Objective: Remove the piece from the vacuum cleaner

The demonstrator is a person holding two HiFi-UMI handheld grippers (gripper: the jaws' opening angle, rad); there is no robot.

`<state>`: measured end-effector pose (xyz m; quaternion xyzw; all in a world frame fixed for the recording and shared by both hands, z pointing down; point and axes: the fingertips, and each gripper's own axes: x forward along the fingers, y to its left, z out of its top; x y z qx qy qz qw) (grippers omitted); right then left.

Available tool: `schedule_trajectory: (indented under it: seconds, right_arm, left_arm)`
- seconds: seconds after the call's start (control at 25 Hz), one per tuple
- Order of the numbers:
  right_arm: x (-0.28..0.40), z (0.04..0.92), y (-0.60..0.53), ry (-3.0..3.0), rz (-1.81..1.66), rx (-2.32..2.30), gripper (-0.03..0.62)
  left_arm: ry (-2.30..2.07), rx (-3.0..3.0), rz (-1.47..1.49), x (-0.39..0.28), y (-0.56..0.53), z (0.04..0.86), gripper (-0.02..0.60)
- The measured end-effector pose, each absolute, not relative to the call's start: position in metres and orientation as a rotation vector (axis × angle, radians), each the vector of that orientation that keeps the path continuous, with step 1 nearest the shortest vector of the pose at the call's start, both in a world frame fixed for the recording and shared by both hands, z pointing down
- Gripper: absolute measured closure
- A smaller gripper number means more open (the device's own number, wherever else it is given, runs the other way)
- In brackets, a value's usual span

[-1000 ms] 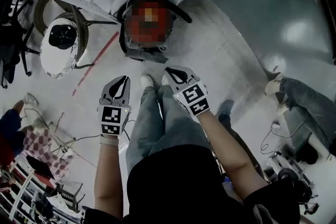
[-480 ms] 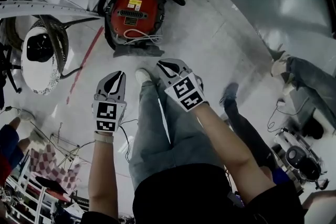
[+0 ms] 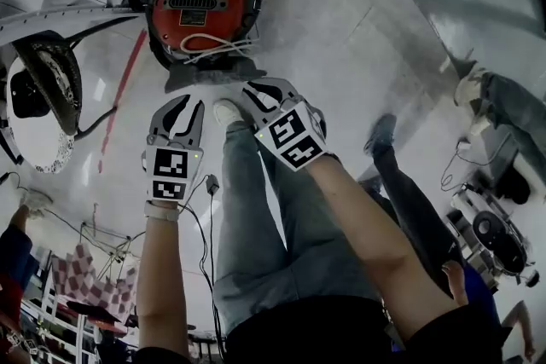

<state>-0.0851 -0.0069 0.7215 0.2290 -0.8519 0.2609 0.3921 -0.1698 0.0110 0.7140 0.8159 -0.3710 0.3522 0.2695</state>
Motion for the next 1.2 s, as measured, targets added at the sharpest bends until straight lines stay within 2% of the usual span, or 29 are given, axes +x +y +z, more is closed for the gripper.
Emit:
schedule_trajectory:
  seconds: [0.68, 1.04, 1.2]
  right_arm:
    - [-0.113, 0.838, -0.017, -2.103, 0.607, 0.481, 0.519]
    - [-0.118, 0.860, -0.017, -2.085, 0.556, 0.435, 0.520]
    - [-0.120, 0.864, -0.018, -2.078, 0.538, 0.426, 0.528]
  left_arm:
    - [-0.818, 2.185, 1.178, -0.183, 0.013, 0.850, 0.420]
    - [-0.771, 2.194, 1.278, -0.181, 0.013, 0.875, 0.424]
    - [-0.757, 2.201, 1.305, -0.180, 0.016, 0.880, 0.459]
